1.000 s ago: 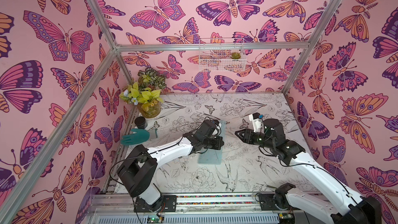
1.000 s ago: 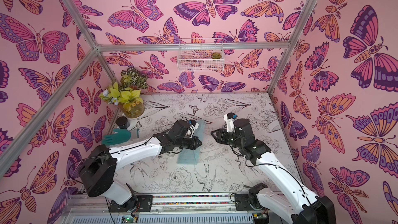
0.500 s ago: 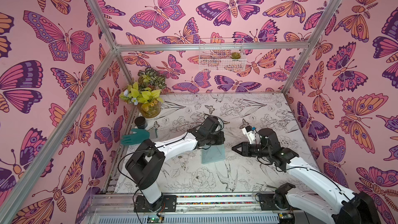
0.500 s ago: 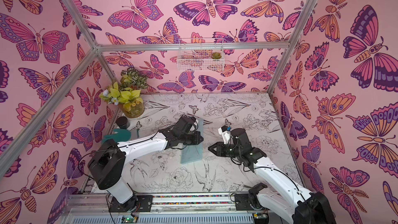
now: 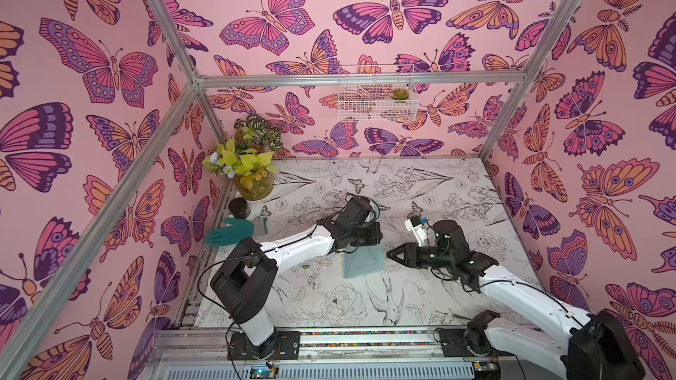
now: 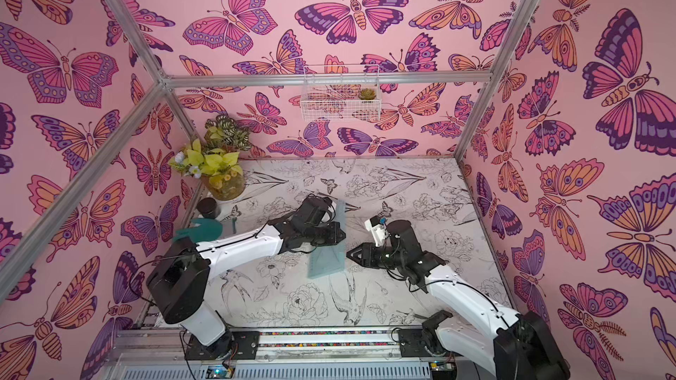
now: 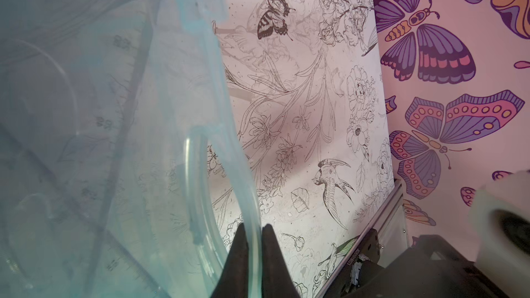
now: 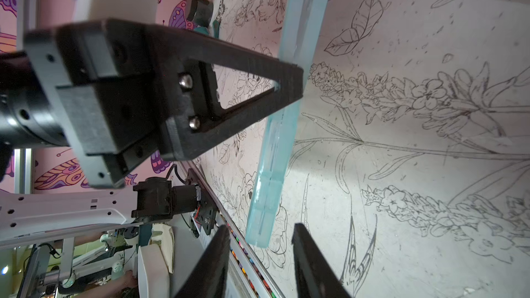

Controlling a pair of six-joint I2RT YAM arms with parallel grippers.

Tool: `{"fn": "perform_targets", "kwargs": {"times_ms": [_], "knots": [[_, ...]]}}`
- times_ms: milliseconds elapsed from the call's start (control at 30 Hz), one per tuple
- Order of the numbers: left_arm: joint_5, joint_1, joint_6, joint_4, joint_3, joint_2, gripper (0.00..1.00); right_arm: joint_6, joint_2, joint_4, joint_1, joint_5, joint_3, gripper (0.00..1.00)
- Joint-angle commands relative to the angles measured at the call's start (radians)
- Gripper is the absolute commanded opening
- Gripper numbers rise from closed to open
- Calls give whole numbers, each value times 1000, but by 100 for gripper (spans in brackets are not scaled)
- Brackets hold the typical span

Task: Open the ruler set and take out the ruler
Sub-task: Open the ruler set bag at the center of the board.

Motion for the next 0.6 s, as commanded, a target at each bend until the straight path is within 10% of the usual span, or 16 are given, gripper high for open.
{"fn": "perform_targets", "kwargs": {"times_ms": [0,567], "knots": [[12,6,9,33,-12,-41,0,10,26,33,34,27,3,39],[14,-5,4,51,-18,-37,0,36,119,109,69,59,13,33]]}}
